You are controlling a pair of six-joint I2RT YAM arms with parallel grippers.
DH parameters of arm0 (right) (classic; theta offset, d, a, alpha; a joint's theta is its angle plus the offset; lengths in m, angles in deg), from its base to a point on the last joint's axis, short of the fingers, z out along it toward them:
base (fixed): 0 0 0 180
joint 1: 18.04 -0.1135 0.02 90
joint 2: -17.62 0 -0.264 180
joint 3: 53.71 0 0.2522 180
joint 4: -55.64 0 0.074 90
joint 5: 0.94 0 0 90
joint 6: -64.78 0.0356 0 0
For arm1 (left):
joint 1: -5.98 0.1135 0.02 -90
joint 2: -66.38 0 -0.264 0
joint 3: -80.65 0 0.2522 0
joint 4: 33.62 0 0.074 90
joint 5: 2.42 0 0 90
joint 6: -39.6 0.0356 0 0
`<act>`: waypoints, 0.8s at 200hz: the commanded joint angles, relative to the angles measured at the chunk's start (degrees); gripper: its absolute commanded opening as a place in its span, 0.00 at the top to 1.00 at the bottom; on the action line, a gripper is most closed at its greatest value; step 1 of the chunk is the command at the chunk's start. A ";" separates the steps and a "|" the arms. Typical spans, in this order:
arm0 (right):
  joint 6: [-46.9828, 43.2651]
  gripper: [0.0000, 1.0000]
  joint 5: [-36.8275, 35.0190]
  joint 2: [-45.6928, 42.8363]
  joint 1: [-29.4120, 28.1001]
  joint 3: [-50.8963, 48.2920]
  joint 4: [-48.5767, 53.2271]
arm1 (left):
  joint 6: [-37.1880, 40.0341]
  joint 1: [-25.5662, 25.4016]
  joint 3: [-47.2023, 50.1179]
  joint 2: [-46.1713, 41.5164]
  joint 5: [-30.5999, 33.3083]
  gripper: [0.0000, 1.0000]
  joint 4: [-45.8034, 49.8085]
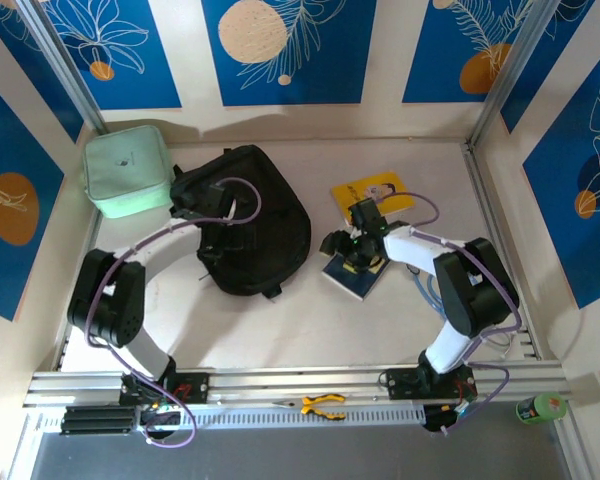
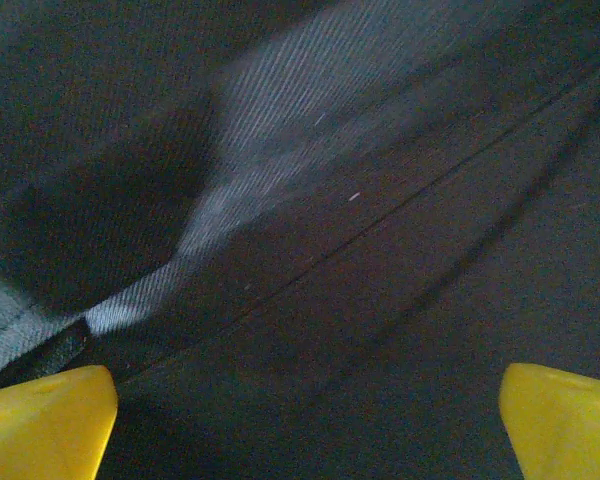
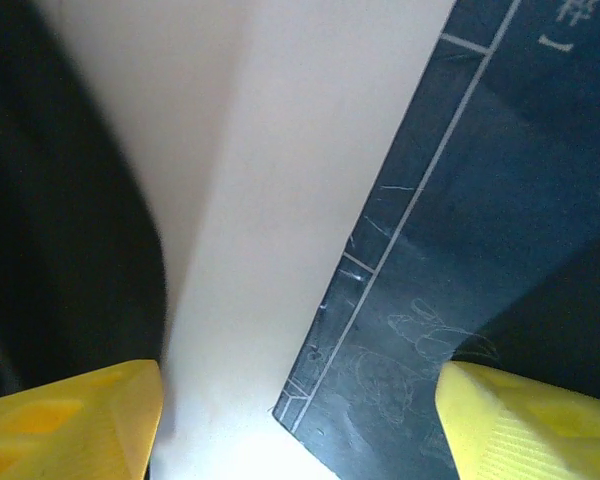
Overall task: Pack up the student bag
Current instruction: Rotate the student bag at the top-center of the table, then pick up the book from the middle-right of the table.
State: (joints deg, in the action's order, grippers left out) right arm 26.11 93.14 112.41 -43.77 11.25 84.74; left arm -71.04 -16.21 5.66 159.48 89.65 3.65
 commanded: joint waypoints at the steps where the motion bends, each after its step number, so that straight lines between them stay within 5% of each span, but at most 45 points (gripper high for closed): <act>1: 3.48 0.26 5.02 -2.09 -1.95 -4.41 3.58 | 1.22 -1.86 -4.52 -2.56 -4.93 0.01 0.11; 85: 2.59 0.27 -11.68 -17.07 7.99 -5.06 19.55 | -3.76 -17.31 -15.68 6.32 -13.63 0.04 -2.95; 160: -3.30 0.34 -6.14 -14.49 15.46 -8.37 16.71 | -3.00 -27.57 -28.92 22.64 -9.86 0.13 4.10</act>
State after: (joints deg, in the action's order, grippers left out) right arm 25.45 83.24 96.08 -28.76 3.23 102.24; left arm -74.12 -41.96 -18.27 178.34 77.60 3.08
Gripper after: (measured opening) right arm 0.675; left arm 0.875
